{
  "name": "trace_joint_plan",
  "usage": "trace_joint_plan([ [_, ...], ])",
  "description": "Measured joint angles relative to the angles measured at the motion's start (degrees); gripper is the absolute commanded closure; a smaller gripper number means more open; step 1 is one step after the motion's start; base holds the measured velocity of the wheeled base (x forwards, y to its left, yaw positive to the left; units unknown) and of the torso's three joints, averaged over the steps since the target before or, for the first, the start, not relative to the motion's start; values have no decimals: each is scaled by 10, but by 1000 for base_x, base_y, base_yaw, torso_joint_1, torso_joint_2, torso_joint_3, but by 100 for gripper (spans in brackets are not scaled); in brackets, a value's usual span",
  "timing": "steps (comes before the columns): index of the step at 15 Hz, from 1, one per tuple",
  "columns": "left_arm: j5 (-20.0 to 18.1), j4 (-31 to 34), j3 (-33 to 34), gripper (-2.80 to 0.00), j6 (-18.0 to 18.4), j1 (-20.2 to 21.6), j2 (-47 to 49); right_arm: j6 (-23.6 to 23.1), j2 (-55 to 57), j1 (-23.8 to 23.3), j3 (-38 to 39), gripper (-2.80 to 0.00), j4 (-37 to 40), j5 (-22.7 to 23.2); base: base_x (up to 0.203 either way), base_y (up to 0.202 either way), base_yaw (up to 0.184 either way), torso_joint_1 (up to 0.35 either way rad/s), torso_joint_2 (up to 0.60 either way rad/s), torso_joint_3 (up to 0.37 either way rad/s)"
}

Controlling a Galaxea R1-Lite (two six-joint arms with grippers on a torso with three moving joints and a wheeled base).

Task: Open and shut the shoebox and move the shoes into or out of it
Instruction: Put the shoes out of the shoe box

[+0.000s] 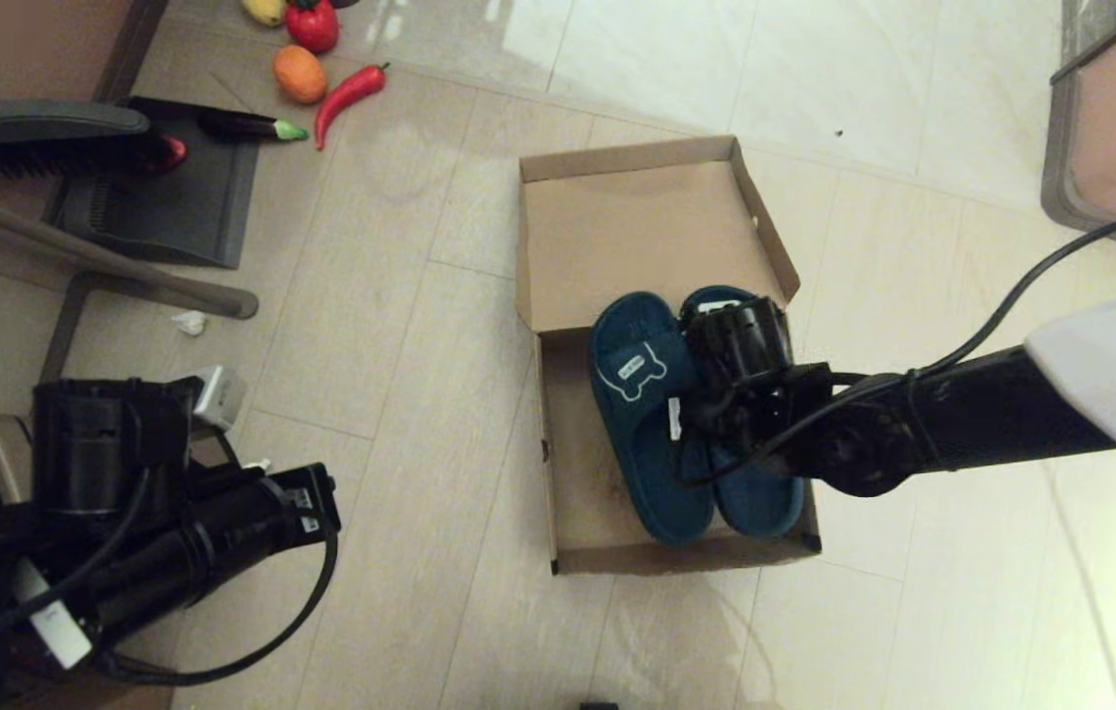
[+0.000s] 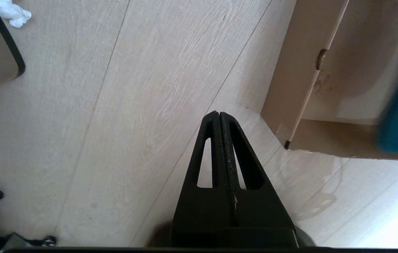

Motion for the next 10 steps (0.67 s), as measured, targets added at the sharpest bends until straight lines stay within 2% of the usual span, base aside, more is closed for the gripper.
trace_joint_plan([
  [3, 1, 2, 3, 0, 13, -2, 0, 4, -86, -3, 33, 0, 35, 2, 0, 0, 0, 0, 0, 0],
  [5, 0, 3, 4, 0, 19, -3, 1, 5, -140, -24, 67, 0, 46, 2, 0, 0, 0, 0, 0, 0],
  [8, -1, 4, 6, 0, 20, -15, 7, 5, -199, -107, 109, 0, 49, 7, 0, 0, 0, 0, 0, 0],
  [10, -1, 0, 6, 0, 20, -24, 12, 5, -224, -187, 129, 0, 49, 31, 0, 0, 0, 0, 0, 0],
])
